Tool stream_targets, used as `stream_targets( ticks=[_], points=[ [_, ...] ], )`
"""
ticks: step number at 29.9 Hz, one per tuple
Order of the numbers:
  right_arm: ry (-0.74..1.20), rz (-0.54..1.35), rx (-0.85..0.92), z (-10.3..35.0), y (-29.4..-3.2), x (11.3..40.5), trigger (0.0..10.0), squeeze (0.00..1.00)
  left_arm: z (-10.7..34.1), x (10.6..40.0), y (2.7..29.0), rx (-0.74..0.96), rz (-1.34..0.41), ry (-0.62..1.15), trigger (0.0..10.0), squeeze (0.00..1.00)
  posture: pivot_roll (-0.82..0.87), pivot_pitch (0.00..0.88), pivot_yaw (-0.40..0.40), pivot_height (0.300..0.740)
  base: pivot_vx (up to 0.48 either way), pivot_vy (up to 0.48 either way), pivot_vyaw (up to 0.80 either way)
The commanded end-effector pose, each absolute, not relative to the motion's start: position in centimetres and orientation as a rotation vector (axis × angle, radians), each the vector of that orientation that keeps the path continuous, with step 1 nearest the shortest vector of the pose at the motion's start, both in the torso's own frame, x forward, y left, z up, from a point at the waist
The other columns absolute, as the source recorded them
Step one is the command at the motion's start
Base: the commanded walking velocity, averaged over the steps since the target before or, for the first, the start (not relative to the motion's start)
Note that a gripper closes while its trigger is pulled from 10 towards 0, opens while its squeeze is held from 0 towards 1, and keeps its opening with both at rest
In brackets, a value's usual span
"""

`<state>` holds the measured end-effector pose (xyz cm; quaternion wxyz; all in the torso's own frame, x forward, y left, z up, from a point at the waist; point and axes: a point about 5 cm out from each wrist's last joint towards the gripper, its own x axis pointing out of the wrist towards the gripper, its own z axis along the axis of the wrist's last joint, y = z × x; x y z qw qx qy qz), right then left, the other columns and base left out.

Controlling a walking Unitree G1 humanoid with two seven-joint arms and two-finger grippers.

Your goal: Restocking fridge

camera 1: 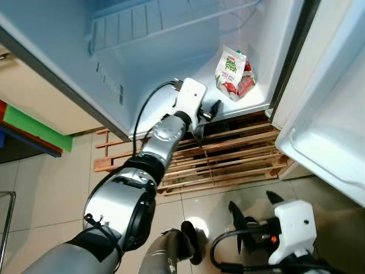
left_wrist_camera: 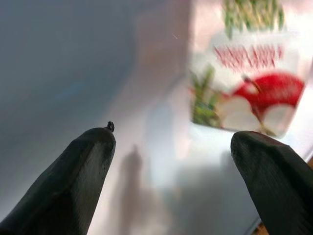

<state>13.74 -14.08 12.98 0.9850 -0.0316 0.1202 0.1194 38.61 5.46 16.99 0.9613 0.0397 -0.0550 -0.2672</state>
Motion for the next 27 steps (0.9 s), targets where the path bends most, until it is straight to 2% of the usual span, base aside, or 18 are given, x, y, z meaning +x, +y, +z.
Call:
stream_targets(
  ticks=[1, 8, 13, 18, 21, 24, 27],
  points=[
    [0.246, 0.246, -0.03, 12.6, -14.1, 14.1, 10.0, 0.12, 16.5, 38.5, 7.2, 0.029, -0.521, -0.117, 10.0, 0.0, -0.33, 0.112, 0.239, 0.74, 0.0, 0.0, 0.0],
    [0.191, 0.248, -0.045, 12.2, -14.8, 16.8, 10.0, 0.12, 17.2, 36.8, 8.8, -0.028, -0.526, -0.186, 10.0, 0.0, -0.25, 0.004, 0.21, 0.74, 0.0, 0.0, 0.0],
    [0.13, 0.227, -0.076, 12.3, -15.5, 19.0, 10.0, 0.12, 16.3, 34.6, 8.9, -0.059, -0.505, -0.172, 10.0, 0.0, -0.21, 0.0, 0.182, 0.74, 0.0, 0.0, 0.0],
    [0.096, 0.232, -0.079, 12.5, -15.3, 20.4, 10.0, 0.12, 13.6, 31.7, 8.3, -0.156, -0.499, -0.07, 10.0, 0.0, -0.21, 0.0, 0.161, 0.74, 0.0, 0.0, 0.0],
    [0.089, 0.23, -0.09, 12.4, -15.5, 20.9, 10.0, 0.11, 12.8, 30.7, 9.1, -0.146, -0.476, -0.043, 10.0, 0.0, -0.21, 0.0, 0.153, 0.74, 0.0, 0.0, 0.0],
    [0.094, 0.189, -0.105, 12.0, -16.6, 21.3, 10.0, 0.1, 12.0, 28.7, 11.6, -0.048, -0.417, -0.049, 10.0, 0.0, -0.2, 0.0, 0.135, 0.74, 0.0, 0.0, 0.0],
    [0.091, 0.154, -0.107, 11.8, -17.4, 21.8, 10.0, 0.09, 12.2, 27.7, 12.5, -0.018, -0.4, -0.066, 10.0, 0.0, -0.19, 0.0, 0.122, 0.74, 0.0, 0.0, 0.0]
  ],
)
